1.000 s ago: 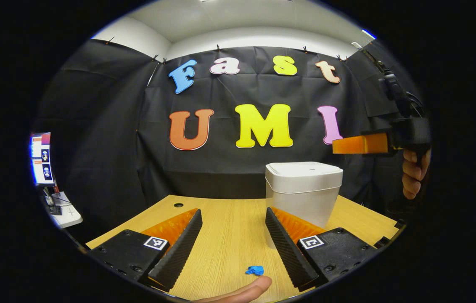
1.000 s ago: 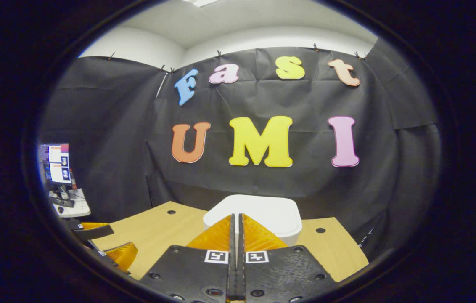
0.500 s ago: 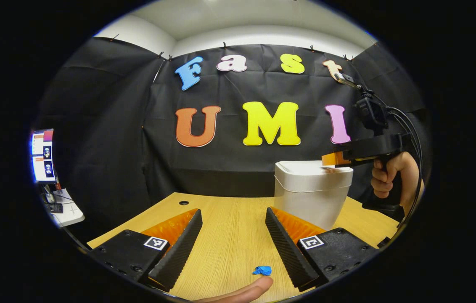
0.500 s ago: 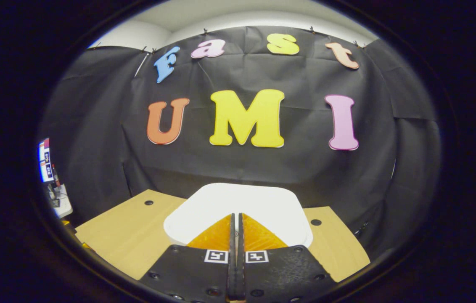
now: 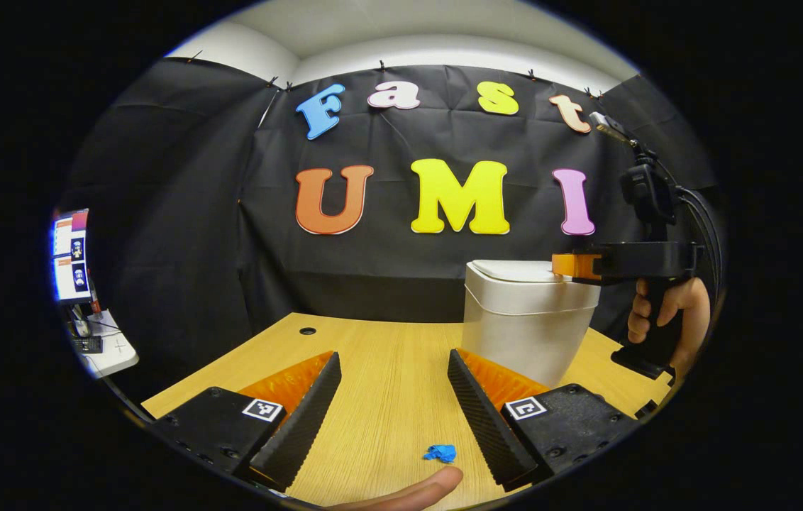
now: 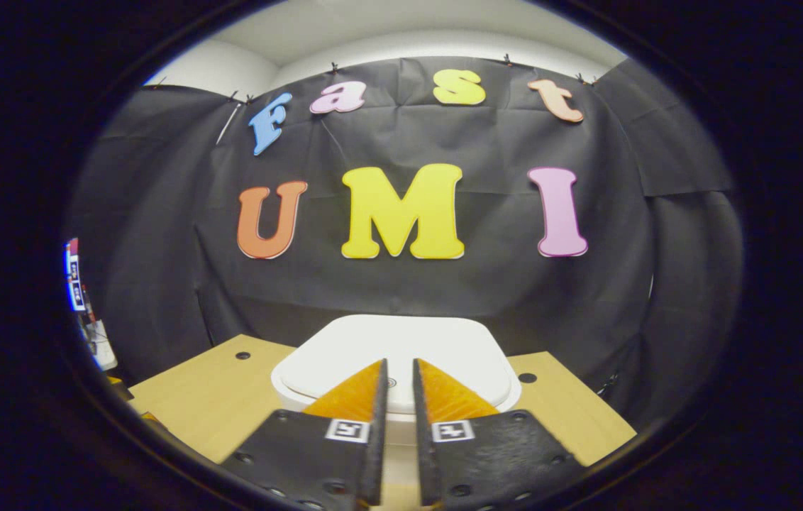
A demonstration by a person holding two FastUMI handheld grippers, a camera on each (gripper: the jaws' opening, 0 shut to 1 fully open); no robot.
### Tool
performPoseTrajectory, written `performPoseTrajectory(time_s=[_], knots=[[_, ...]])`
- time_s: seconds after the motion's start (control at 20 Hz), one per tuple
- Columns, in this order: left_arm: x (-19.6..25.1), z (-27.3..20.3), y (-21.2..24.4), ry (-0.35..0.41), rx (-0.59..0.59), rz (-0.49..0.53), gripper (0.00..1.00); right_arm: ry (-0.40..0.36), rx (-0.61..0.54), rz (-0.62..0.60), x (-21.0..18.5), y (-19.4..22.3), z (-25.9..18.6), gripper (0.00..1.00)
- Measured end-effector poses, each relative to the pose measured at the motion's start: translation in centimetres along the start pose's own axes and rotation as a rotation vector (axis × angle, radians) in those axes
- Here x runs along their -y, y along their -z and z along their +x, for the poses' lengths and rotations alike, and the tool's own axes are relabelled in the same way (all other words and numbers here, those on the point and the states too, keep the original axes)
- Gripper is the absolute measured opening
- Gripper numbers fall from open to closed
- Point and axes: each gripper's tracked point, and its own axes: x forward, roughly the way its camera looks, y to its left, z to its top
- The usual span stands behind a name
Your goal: Press the lid of the desktop garbage bin to open it, pick up the crumpled paper on the desktop and throw it into the bin, then pick up the pop can on the desktop and drop it into the bin, and finally close the garbage bin lid.
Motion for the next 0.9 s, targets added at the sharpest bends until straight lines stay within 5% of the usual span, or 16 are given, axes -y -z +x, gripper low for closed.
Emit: performPoseTrajectory(time_s=[0.1, 0.2, 0.9], knots=[[0.5, 0.3, 0.5, 0.007, -0.014, -0.011, 0.98, 0.024, 0.039, 0.015, 0.7, -0.9, -1.1, 0.72], [0.8, 0.6, 1.1, 0.016, -0.034, -0.008, 0.98, 0.01, 0.068, 0.025, 0.4, -1.5, -2.3, 0.89], [2.0, 1.4, 2.4, 0.038, -0.068, 0.009, 0.98, -0.017, 0.061, -0.012, 2.3, 0.6, -7.4, 0.94]])
